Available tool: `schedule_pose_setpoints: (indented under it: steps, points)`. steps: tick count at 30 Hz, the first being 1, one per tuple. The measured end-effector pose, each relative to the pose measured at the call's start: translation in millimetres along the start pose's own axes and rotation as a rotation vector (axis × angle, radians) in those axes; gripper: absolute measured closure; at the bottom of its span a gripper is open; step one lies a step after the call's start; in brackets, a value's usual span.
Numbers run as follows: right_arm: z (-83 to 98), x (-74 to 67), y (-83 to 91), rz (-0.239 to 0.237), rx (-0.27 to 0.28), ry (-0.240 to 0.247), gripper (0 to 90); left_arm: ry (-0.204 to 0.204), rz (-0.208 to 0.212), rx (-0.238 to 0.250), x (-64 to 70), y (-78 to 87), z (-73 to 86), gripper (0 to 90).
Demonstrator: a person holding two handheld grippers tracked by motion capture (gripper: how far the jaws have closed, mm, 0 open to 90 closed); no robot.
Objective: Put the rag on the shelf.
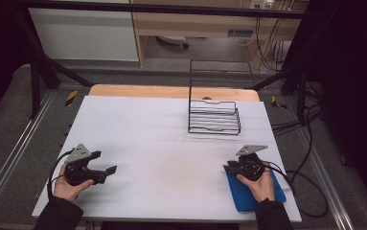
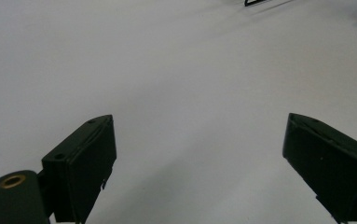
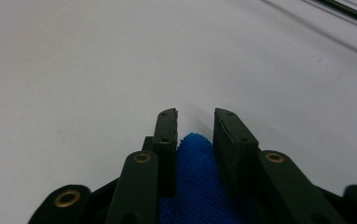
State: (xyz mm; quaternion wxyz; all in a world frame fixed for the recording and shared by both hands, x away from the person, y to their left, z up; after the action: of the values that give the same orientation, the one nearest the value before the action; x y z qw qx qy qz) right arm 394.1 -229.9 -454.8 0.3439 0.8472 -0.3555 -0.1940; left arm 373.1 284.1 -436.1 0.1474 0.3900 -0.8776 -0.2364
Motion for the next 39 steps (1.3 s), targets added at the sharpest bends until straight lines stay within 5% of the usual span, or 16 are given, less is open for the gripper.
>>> schedule_pose_setpoints:
  steps: [7,17,27,32,38,39]
  points:
    - [0.6,0.6,-2.4,0.015,-0.023,0.0,85.6,0.004,-0.003,0.0,0.0,-0.3,-0.1,10.4]
    - [-9.3,10.4,0.1,0.036,0.026,-0.072,88.4,0.001,-0.005,-0.007,-0.3,-1.8,-0.2,10.6]
    - [-32.9,38.4,-16.4,0.181,0.088,-0.157,88.3,-0.002,-0.01,-0.005,-1.0,-1.3,-0.1,10.6]
    - [-34.3,46.0,-24.8,0.232,0.08,-0.157,87.5,-0.006,-0.012,-0.006,-0.6,-1.3,-0.2,10.6]
    - [-33.4,37.4,-10.0,0.19,0.176,-0.137,53.1,-0.002,-0.018,-0.007,-0.8,-0.8,-0.3,10.0]
    - [-33.4,37.4,-10.0,0.19,0.176,-0.137,53.1,-0.002,-0.018,-0.007,-0.8,-0.8,-0.3,9.7]
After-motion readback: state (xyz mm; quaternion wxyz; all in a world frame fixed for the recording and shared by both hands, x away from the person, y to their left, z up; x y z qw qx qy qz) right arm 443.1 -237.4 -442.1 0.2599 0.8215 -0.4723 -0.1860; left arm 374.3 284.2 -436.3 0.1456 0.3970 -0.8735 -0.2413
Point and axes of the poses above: each handheld gripper's, and its own axes: y roughly backward along the jaws, z roughly out of its underside, x roughly to its right, the point moved 2 cm from there along -y, roughly forward along the jaws, and after that the axes turned 1 degree about x, right-handed, at the moved point
